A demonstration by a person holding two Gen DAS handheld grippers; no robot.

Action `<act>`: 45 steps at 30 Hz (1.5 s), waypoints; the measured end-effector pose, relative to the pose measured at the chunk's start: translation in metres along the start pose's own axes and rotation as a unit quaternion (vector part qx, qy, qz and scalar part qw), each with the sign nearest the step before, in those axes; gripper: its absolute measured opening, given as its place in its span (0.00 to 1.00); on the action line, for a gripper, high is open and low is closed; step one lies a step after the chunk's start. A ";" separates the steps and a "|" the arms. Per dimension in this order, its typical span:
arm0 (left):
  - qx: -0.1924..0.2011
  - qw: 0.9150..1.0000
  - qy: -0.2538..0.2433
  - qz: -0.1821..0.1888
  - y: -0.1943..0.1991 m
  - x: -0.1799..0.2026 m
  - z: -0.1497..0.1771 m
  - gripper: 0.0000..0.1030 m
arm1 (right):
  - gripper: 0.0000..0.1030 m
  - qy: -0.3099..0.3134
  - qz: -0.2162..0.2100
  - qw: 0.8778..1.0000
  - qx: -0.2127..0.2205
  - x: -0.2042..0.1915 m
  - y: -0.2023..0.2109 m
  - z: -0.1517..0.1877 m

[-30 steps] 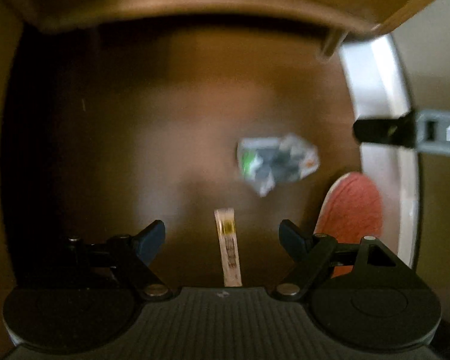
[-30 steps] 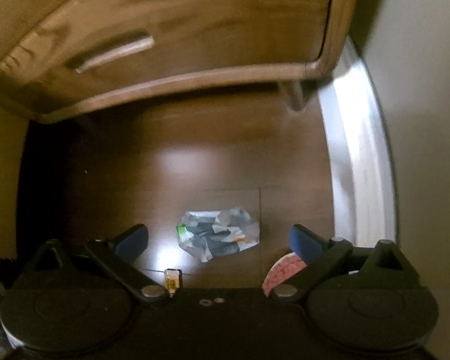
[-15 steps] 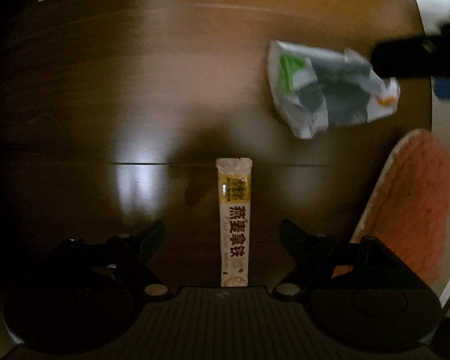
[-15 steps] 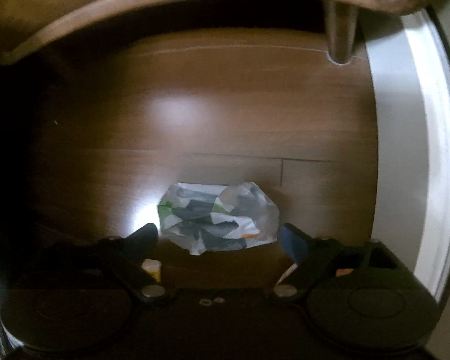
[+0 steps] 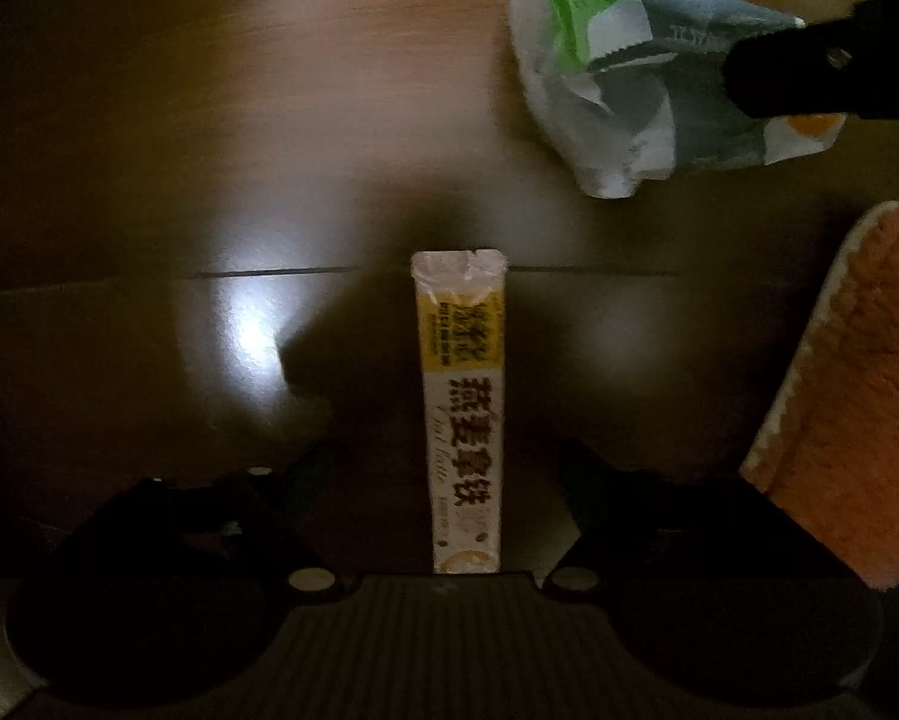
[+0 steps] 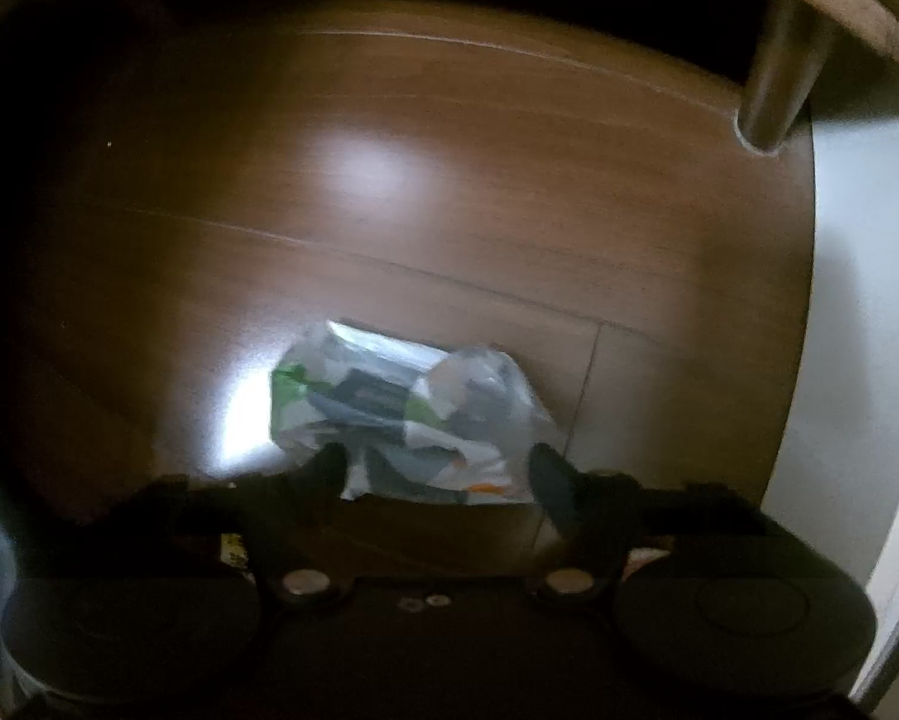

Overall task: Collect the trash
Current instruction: 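Grasp the oat-latte stick packet with left gripper while right grasps clear plastic bag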

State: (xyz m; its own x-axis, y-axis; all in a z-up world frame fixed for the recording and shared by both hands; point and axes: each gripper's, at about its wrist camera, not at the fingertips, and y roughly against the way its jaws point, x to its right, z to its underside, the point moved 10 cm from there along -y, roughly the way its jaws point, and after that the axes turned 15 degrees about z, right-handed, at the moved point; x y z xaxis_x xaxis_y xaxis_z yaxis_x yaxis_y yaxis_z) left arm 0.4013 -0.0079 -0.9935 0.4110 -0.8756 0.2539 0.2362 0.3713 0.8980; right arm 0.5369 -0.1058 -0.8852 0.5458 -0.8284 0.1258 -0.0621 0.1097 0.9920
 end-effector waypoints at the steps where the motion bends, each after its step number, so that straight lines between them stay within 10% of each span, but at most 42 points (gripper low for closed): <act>1: 0.000 1.000 0.006 0.001 0.000 0.000 -0.001 0.72 | 0.52 -0.001 -0.001 1.000 -0.001 -0.001 -0.001 0.001; 4: -0.001 1.000 -0.002 -0.003 0.002 -0.003 -0.003 0.68 | 0.38 0.004 0.008 1.000 0.000 -0.002 -0.001 0.003; 9: 0.005 1.000 -0.010 -0.015 0.010 -0.006 -0.003 0.22 | 0.13 0.001 0.022 1.000 -0.003 -0.008 -0.004 0.005; 13: 0.003 1.000 -0.018 -0.014 0.008 -0.006 -0.004 0.22 | 0.00 -0.008 0.033 0.999 -0.021 -0.015 -0.008 0.012; 29: 0.087 0.996 0.013 0.007 0.091 -0.050 -0.026 0.20 | 0.00 0.006 -0.004 0.999 0.038 -0.014 0.071 0.004; 41: 0.097 0.995 0.025 0.026 0.097 -0.059 -0.023 0.20 | 0.59 0.180 0.007 0.980 0.089 -0.053 0.041 0.004; 45: 0.089 0.995 0.021 0.026 0.103 -0.062 -0.020 0.20 | 0.58 0.226 0.017 0.970 0.084 -0.071 0.024 0.014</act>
State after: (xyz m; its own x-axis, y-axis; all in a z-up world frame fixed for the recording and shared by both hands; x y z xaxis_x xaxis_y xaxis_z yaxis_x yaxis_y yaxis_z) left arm 0.4180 0.0914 -0.9240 0.4558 -0.8413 0.2906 0.0550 0.3525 0.9342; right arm 0.4849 -0.0516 -0.8703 0.8493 -0.4963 0.1801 -0.2016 0.0103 0.9794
